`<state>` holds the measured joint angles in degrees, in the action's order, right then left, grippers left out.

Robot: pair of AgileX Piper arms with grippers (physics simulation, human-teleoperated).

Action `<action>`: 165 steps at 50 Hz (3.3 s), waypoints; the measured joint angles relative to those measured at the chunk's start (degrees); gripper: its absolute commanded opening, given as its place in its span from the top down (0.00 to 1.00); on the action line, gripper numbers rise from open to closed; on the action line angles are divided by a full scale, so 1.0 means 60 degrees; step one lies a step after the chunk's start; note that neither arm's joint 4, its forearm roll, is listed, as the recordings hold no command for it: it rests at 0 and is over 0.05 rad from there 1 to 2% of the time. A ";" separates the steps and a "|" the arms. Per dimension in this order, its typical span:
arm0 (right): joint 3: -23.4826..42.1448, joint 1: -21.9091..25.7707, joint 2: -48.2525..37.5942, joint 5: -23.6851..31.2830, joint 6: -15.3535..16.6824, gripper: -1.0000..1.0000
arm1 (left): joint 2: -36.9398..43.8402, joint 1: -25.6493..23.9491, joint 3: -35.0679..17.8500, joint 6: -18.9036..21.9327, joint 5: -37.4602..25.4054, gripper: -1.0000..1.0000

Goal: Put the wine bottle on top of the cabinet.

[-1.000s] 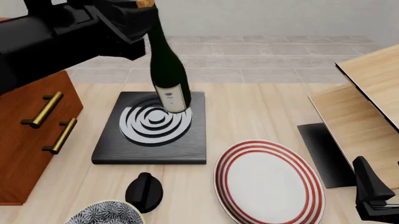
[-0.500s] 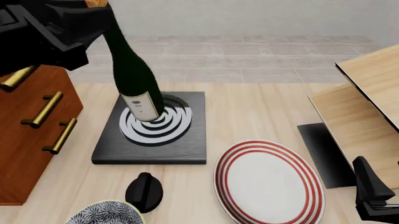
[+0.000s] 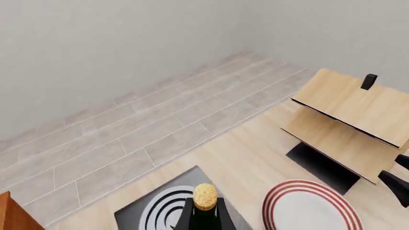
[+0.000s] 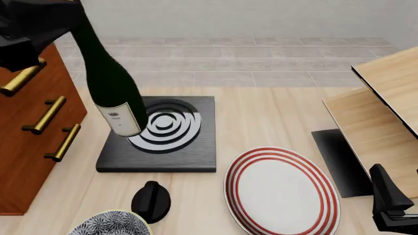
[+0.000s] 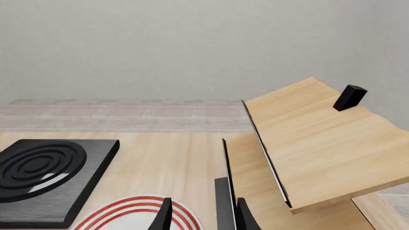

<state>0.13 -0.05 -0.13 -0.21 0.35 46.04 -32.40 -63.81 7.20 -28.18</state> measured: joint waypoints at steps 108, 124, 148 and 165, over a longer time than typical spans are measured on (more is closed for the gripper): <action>0.0000 0.0000 0.0000 0.0000 0.0000 0.00 | 0.3126 0.4384 -0.7939 0.0884 -0.4907 1.00; 0.0000 0.0000 0.0000 0.0000 -0.0001 0.00 | 0.3281 0.5217 -0.8289 0.0888 -0.4925 1.00; 0.0000 0.0001 0.0000 0.0000 0.0000 0.00 | 0.3755 0.6440 -0.8830 0.1160 -0.4826 1.00; 0.0000 0.0000 0.0000 0.0000 0.0000 0.00 | 0.3556 0.7348 -0.7656 0.1508 -0.4010 1.00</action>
<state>0.13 -0.05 -0.13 -0.21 0.35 67.38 11.69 -109.75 16.24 -52.24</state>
